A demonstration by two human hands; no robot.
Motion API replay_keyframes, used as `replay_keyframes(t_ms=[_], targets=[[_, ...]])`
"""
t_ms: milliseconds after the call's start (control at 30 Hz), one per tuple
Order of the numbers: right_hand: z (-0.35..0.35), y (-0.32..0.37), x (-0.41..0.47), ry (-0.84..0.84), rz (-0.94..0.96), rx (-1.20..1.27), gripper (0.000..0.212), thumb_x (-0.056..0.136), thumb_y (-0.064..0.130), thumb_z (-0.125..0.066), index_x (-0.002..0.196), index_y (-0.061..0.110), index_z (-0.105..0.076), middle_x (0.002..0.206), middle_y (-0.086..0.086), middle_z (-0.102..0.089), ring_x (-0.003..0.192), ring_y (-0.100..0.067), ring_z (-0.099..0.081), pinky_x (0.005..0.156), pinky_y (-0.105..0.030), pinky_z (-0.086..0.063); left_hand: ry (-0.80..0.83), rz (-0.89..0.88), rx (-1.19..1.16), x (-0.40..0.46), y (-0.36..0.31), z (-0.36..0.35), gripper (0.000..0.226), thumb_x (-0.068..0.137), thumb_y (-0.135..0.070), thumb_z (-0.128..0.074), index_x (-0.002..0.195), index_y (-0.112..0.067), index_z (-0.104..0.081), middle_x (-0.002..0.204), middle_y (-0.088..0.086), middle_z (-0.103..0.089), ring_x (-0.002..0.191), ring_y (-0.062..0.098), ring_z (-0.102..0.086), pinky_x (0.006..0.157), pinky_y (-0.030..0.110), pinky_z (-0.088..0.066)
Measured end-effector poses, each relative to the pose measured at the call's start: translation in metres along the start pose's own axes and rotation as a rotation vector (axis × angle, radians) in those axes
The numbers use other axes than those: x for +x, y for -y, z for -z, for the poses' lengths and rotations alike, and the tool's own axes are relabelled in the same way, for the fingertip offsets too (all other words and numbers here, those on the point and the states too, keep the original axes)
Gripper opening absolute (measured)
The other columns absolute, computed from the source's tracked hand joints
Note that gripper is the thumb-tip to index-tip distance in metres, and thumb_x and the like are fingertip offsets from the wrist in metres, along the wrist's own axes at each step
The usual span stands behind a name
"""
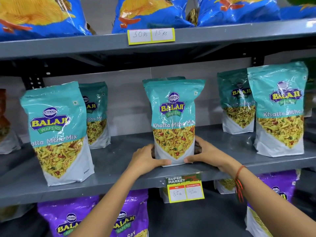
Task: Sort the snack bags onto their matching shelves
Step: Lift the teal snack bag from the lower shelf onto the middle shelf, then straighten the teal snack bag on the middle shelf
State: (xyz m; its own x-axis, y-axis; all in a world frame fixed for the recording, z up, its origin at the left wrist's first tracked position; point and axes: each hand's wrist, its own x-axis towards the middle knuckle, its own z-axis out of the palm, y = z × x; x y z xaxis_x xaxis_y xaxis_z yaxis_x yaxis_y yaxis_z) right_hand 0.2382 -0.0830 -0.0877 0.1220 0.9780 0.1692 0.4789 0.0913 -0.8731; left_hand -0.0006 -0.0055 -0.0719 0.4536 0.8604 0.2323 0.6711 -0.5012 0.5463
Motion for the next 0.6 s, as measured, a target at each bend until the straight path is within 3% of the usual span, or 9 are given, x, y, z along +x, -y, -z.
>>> replay_keyframes(t_ms=[133, 200, 267, 367, 500, 600], targets=[[-0.008, 0.010, -0.013, -0.118, 0.039, -0.019, 0.101, 0.064, 0.025, -0.092, 0.147, 0.028, -0.034, 0.144, 0.003, -0.056, 0.118, -0.004, -0.060, 0.100, -0.023, -0.051, -0.039, -0.001, 0.004, -0.010, 0.001, 0.001, 0.084, 0.050, -0.072, -0.073, 0.119, -0.027, -0.056, 0.121, -0.003, -0.069, 0.109, 0.020, -0.063, 0.092, 0.042, -0.052], [-0.020, 0.019, -0.024, -0.358, 0.116, -0.035, 0.107, 0.062, 0.037, -0.092, 0.150, 0.025, -0.032, 0.151, 0.001, -0.046, 0.132, -0.012, -0.050, 0.111, -0.033, -0.044, -0.135, 0.001, -0.039, -0.022, 0.001, 0.004, 0.081, 0.053, -0.068, -0.075, 0.122, -0.030, -0.055, 0.120, -0.005, -0.071, 0.110, 0.019, -0.064, 0.095, 0.042, -0.050], [-0.037, 0.030, -0.043, -0.572, 0.227, -0.004, 0.094, 0.069, 0.036, -0.088, 0.148, 0.021, -0.039, 0.143, 0.001, -0.047, 0.131, -0.012, -0.047, 0.112, -0.032, -0.041, -0.278, -0.021, -0.114, -0.040, 0.003, 0.008, 0.072, 0.060, -0.061, -0.078, 0.122, -0.032, -0.057, 0.116, -0.008, -0.072, 0.109, 0.014, -0.064, 0.097, 0.038, -0.048], [-0.072, 0.044, -0.079, -0.748, 0.440, 0.009, 0.063, 0.079, 0.023, -0.083, 0.134, 0.018, -0.054, 0.124, 0.004, -0.054, 0.117, -0.007, -0.052, 0.097, -0.014, -0.042, -0.531, -0.079, -0.304, -0.079, 0.012, 0.010, 0.048, 0.072, -0.047, -0.078, 0.115, -0.030, -0.064, 0.105, -0.011, -0.073, 0.100, 0.000, -0.066, 0.088, 0.018, -0.046], [-0.135, 0.021, -0.107, -0.685, 0.648, -0.061, 0.039, 0.080, 0.020, -0.078, 0.116, 0.016, -0.064, 0.112, 0.006, -0.061, 0.104, -0.014, -0.059, 0.093, -0.020, -0.045, -0.774, -0.030, -0.489, -0.129, 0.061, -0.013, 0.027, 0.082, -0.027, -0.075, 0.107, -0.021, -0.068, 0.094, -0.006, -0.074, 0.090, 0.004, -0.070, 0.083, 0.018, -0.051], [-0.185, -0.027, -0.115, -0.490, 0.653, -0.089, 0.032, 0.080, 0.018, -0.078, 0.109, 0.022, -0.067, 0.106, 0.015, -0.062, 0.102, -0.008, -0.060, 0.094, -0.015, -0.043, -0.723, 0.130, -0.549, -0.161, 0.120, -0.053, 0.020, 0.085, -0.021, -0.070, 0.104, -0.023, -0.067, 0.093, 0.003, -0.074, 0.084, 0.007, -0.069, 0.076, 0.012, -0.051]])
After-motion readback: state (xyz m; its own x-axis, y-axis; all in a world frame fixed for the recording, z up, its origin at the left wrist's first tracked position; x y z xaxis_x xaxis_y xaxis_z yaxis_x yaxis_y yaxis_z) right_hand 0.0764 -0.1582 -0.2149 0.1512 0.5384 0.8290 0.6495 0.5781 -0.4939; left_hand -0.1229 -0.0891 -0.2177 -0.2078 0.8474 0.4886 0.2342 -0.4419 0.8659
